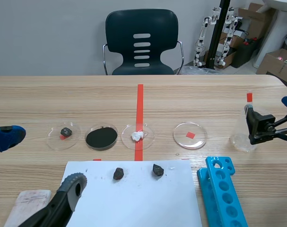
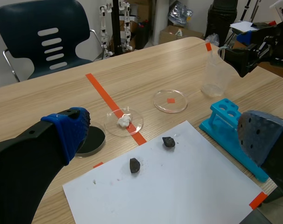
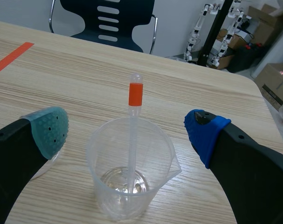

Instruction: Put the dropper in the beaker

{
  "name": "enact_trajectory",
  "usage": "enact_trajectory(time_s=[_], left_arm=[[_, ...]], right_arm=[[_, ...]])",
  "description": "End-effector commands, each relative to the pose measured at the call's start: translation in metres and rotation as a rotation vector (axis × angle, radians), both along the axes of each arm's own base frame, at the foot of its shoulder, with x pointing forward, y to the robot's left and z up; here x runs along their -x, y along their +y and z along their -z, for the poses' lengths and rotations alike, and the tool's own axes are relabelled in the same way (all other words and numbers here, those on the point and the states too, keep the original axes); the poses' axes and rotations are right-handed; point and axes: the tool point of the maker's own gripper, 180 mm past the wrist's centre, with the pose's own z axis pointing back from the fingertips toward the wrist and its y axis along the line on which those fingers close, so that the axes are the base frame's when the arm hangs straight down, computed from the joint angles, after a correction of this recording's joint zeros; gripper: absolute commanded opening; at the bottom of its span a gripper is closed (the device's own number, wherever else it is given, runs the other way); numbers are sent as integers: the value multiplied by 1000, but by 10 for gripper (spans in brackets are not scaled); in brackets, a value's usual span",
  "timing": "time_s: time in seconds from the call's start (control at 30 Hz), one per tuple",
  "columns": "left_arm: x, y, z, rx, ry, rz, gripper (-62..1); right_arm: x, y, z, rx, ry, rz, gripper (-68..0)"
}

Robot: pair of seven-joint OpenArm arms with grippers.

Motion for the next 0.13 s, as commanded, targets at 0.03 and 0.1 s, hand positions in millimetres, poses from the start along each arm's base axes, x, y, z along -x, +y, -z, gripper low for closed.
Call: enact_trajectory(time_s=[0.03,0.1], left_arm=[[0,-1,-5,19,-13,-2,14],[0,-1,-5,19,-13,-2,14]], right_arm=[[-7,-5,-14,4,-45,6,-159],[-7,-5,-14,4,-45,6,-159]])
